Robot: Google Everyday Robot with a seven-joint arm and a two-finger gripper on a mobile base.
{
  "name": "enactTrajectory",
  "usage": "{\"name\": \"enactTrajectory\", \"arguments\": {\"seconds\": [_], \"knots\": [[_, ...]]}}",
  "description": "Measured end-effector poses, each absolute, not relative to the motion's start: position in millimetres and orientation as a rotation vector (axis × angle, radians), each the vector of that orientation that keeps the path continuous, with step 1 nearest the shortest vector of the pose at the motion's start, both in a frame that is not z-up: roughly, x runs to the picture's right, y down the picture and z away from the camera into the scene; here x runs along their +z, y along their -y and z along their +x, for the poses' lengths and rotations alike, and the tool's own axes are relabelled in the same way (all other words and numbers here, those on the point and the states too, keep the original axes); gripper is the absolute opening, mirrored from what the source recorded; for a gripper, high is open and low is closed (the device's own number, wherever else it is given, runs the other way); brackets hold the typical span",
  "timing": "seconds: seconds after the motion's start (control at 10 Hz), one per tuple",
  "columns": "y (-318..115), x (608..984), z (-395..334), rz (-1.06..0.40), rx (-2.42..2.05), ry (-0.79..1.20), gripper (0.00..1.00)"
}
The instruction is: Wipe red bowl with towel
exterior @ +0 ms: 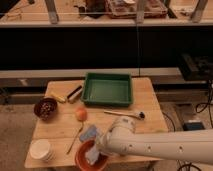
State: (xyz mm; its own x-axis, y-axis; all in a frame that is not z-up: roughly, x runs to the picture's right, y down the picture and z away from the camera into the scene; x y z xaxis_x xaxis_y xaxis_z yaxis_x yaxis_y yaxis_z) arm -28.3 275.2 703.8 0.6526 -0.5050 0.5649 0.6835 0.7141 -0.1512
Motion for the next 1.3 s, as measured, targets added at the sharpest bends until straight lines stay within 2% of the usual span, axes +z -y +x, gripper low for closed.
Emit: {"name": "enactTrajectory", "arguments": {"seconds": [0.4,0.9,1.3], "knots": [[-271.5,700.6,-70.4,-0.346,-0.758,0.574,0.00],[-306.6,689.3,-95.3,-0.346,-0.829,0.690,0.00],[-329.8,668.6,-93.8,-0.345,-0.877,0.707,0.00]]}}
